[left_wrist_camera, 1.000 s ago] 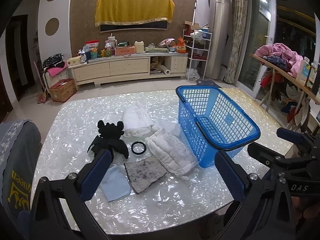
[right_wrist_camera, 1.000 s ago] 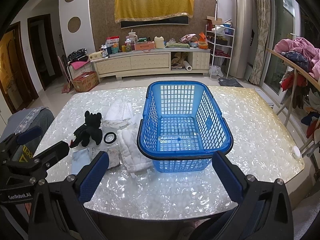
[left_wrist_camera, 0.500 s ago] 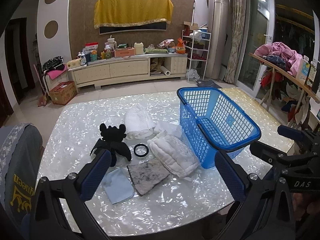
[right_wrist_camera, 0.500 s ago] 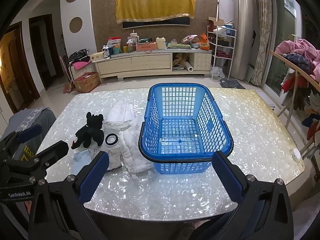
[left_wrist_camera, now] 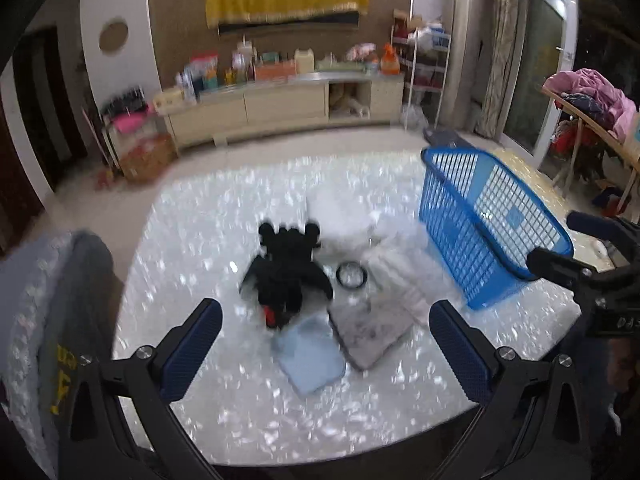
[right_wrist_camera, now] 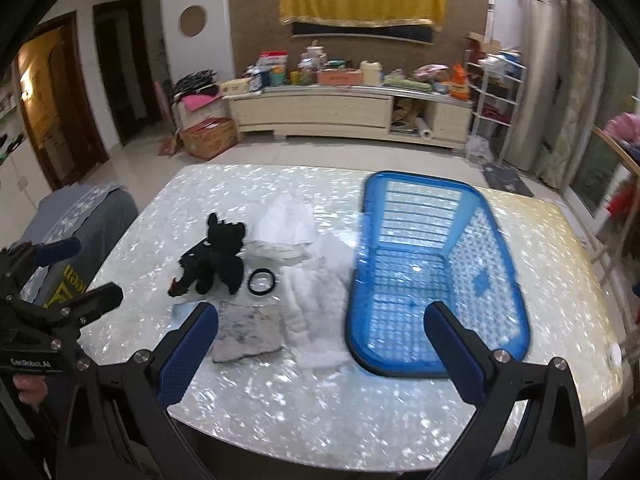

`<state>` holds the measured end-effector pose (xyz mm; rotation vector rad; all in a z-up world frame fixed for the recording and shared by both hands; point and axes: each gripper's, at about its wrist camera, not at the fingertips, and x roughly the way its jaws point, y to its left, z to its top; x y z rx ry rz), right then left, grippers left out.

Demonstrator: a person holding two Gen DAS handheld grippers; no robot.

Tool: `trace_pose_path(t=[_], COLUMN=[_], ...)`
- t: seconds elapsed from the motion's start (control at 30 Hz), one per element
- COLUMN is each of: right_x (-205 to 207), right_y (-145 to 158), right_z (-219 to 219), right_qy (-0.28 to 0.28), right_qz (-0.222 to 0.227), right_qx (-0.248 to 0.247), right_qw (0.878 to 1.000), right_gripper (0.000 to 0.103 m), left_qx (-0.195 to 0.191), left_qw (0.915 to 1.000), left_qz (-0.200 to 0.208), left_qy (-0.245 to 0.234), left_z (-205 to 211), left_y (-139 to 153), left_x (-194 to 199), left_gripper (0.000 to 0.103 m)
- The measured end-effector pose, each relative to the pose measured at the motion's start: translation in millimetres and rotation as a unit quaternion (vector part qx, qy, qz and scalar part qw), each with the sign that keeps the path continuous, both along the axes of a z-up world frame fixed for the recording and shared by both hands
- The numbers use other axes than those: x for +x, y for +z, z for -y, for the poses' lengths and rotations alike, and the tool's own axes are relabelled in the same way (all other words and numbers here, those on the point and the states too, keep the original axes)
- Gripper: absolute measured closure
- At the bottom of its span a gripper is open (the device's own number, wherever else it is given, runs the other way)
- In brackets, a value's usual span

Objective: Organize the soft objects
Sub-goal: 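Reach the right gripper to the grey speckled pad while the left gripper reaches the light blue cloth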

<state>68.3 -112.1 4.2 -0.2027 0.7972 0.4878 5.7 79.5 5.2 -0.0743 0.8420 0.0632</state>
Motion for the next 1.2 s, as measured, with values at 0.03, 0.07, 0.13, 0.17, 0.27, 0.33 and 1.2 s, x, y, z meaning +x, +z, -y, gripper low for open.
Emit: trace_pose_path(t=[0.03, 0.07, 0.13, 0.17, 0.27, 0.33, 1.2], right_x=[2.4, 4.7, 11.3, 14.8, 25.2, 28.4, 49.3], right_y=[-1.7, -3.3, -11.0, -13.6, -27.7, -36.6, -153.6], right_z=[-7.2, -13.6, -30.6, -35.2, -55.6, -67.0, -112.5], right_qy=[0.011, 0.023, 0.047, 0.053, 0.069, 0.081, 0.135], right_qz=[-0.003, -0.007, -0.025, -0.034, -0.055, -0.066, -0.199], right_qx=[-0.002, -0.004, -0.011, -0.011, -0.022, -0.027, -0.091], right_qw=[1.000, 1.000, 0.999, 0.998, 0.996, 0.994, 0.966], right_gripper=[0.000, 0.000, 0.000, 0.000, 0.000, 0.000, 0.033], left_qx=[-0.021, -0.043, -0.065, -0.069, -0.061, -0.049, -0.063], left_qw=[0.9997, 0.9989, 0.9975, 0.9972, 0.9972, 0.9971, 0.9753], left_qz=[-0.009, -0.017, -0.026, -0.028, -0.042, -0.057, -0.212], left_qy=[-0.001, -0.002, 0.002, 0.006, 0.011, 0.009, -0.001], left_z=[-8.4, -17.8, -33.2, -39.0, -51.8, -57.3, -71.0], left_y=[-2.8, -5.8, -11.9, -14.7, -25.5, -37.7, -169.1], left_x=[1.0, 1.8, 2.0, 1.7, 5.5, 10.5, 47.3], left_gripper=[0.000, 0.000, 0.000, 0.000, 0.000, 0.000, 0.000])
